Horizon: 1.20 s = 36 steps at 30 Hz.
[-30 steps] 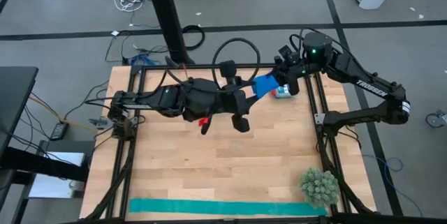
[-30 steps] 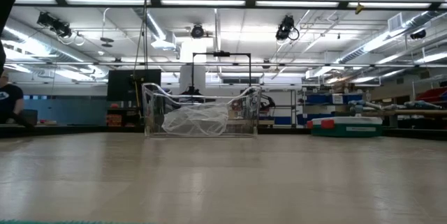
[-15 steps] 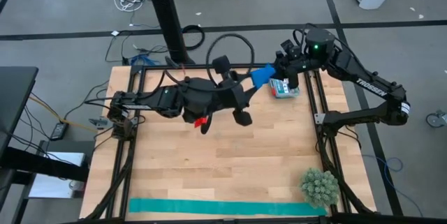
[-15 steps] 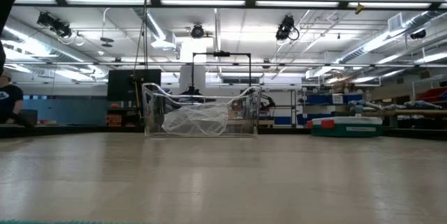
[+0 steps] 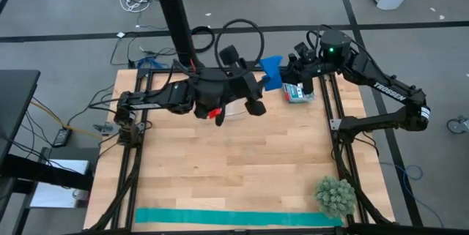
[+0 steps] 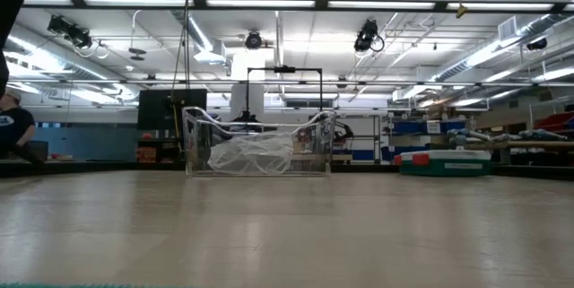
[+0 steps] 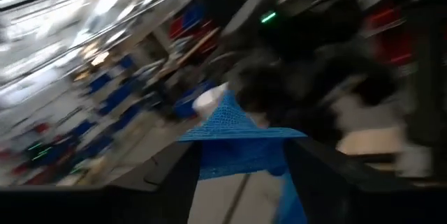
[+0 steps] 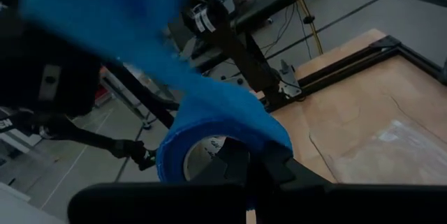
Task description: Roll bandage
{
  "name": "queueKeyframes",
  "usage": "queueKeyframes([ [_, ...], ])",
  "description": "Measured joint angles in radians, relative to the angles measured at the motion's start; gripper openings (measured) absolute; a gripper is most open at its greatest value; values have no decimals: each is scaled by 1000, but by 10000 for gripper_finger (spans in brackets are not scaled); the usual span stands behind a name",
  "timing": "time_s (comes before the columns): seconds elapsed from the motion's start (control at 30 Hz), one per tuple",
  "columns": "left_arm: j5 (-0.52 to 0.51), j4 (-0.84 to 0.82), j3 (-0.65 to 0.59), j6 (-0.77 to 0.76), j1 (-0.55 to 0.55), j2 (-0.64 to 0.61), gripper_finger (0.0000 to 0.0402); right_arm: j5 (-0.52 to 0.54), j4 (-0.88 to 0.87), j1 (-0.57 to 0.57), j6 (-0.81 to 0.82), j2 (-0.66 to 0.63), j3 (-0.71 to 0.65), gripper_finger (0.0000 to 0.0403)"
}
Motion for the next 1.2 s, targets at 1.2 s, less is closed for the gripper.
queueKeyframes([
  [1.2,244,-542,1,-770,33,-125,193,-25,1,-58,-30,-5,5,0],
])
